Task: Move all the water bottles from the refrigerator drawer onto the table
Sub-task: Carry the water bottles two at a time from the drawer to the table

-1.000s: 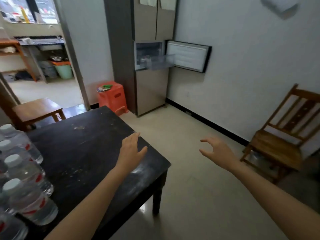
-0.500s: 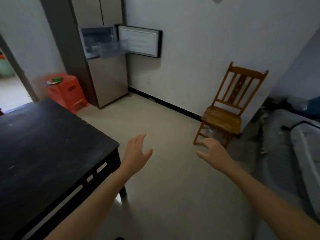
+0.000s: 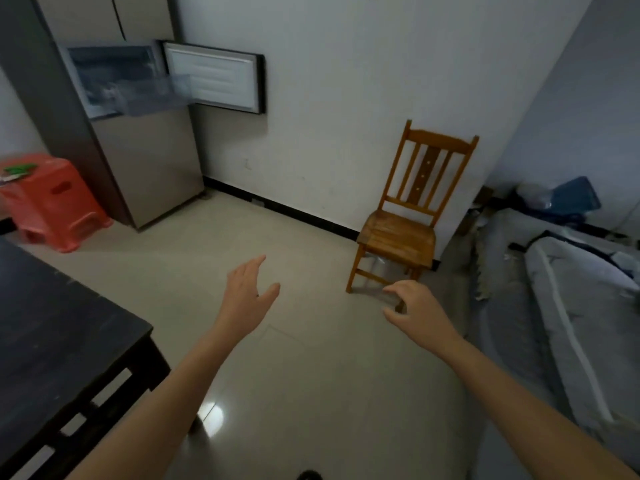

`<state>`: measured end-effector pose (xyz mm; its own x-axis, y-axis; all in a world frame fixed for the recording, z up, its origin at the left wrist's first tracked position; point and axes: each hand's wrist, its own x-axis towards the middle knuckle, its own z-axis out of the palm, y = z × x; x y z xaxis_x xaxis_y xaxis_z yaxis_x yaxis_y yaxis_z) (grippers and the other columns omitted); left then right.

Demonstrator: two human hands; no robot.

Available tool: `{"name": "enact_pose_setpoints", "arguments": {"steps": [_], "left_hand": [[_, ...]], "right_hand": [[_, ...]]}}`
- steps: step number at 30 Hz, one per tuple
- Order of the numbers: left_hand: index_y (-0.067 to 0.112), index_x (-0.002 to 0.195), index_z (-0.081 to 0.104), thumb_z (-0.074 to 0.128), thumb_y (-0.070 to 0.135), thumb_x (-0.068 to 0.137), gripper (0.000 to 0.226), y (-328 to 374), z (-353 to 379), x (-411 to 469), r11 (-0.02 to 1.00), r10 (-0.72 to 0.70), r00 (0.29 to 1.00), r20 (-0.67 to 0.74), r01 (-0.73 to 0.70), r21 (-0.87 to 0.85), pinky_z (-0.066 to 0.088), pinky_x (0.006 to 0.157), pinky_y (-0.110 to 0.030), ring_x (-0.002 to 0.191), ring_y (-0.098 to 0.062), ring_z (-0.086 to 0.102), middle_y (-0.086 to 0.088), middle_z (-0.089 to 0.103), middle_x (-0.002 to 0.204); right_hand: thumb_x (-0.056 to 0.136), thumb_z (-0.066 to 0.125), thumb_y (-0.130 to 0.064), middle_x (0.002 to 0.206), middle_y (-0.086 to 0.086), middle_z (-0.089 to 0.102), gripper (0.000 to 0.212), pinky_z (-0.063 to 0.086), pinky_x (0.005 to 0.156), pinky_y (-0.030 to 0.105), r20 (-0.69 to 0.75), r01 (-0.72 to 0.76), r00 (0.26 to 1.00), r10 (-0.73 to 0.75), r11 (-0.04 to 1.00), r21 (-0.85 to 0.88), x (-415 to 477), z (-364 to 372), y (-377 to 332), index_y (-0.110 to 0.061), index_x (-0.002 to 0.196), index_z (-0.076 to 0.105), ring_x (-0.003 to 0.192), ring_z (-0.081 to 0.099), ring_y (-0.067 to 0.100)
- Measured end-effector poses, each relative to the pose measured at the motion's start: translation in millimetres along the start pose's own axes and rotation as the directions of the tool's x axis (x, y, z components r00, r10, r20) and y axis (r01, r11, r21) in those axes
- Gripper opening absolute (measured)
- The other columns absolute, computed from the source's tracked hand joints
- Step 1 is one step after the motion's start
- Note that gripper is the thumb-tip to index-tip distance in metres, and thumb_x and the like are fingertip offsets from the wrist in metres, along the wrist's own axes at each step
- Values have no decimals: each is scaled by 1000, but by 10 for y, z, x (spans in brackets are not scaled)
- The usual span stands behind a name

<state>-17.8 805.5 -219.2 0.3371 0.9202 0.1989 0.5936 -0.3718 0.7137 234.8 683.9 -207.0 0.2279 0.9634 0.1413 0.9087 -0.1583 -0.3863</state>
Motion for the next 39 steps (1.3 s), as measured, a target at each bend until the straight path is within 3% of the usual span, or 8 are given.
{"name": "enact_pose_setpoints", "arguments": {"steps": [5, 9, 17, 22, 32, 35, 37, 39], "left_hand": [[2, 136, 35, 57, 16, 89, 54, 165, 327, 701, 999, -31, 999, -11, 31, -10, 19, 109, -35, 133, -30, 28, -15, 38, 142], [3, 137, 35, 56, 17, 89, 54, 382, 657, 1202, 1000, 0, 1000, 23, 0, -9, 18, 109, -35, 134, -29, 27, -15, 37, 143], [1, 134, 39, 57, 14, 88, 51, 767, 1187, 1759, 999, 48, 998, 52, -49, 11, 21, 107, -34, 131, -30, 31, -17, 42, 138], [-2, 131, 42, 61, 16, 86, 52, 997, 1435, 2135, 997, 49, 998, -50, -45, 69, 24, 105, -37, 126, -36, 36, -21, 46, 133], [0, 132, 41, 59, 11, 87, 50, 1570, 1987, 2514, 992, -55, 963, -265, 82, 92, 23, 106, -35, 128, -33, 34, -19, 44, 136], [2, 133, 41, 58, 12, 87, 50, 1590, 2066, 2560, 983, -109, 949, -297, 147, 110, 22, 106, -34, 129, -31, 33, -17, 43, 137], [2, 132, 42, 59, 12, 87, 50, 1567, 2054, 2583, 977, -125, 946, -300, 171, 130, 23, 106, -36, 129, -32, 33, -17, 44, 137], [1, 132, 42, 60, 12, 86, 50, 1508, 2022, 2634, 967, -154, 937, -314, 208, 146, 23, 106, -37, 128, -33, 34, -18, 44, 136]], "right_hand": [[87, 58, -28, 125, 4, 52, 38, 32, 100, 27, 29, -26, 999, 27, 999, -19, 565, -144, 399, -15, 123, 54, 121, 41, 18], [88, 59, -28, 126, 2, 52, 39, 28, 94, 19, 6, -56, 998, 56, 998, -7, 911, -301, 770, -16, 124, 53, 121, 41, 14], [89, 56, -28, 131, 3, 48, 42, 24, 94, 16, 52, -85, 995, 85, 996, 7, 1364, -472, 1490, -17, 128, 48, 123, 39, 15], [89, 57, -29, 131, 2, 48, 44, 29, 100, 22, 69, 38, 997, -39, 999, 10, 1929, -647, 1954, -16, 130, 47, 123, 41, 17], [90, 55, -29, 134, 5, 46, 47, 28, 100, 22, 118, 284, 951, -285, 959, 23, 2888, -941, 2654, -16, 134, 44, 123, 41, 18], [88, 57, -26, 129, 6, 50, 45, 34, 103, 25, 154, 311, 935, -319, 948, 71, 3106, -909, 2764, -15, 131, 47, 118, 45, 19], [86, 58, -26, 123, 5, 53, 43, 42, 100, 34, 158, 313, 931, -330, 942, 122, 3236, -836, 2780, -16, 127, 50, 110, 49, 18], [86, 58, -27, 128, 4, 50, 46, 41, 101, 33, 183, 328, 919, -349, 935, 133, 3399, -768, 2763, -17, 130, 48, 114, 47, 17]]}}
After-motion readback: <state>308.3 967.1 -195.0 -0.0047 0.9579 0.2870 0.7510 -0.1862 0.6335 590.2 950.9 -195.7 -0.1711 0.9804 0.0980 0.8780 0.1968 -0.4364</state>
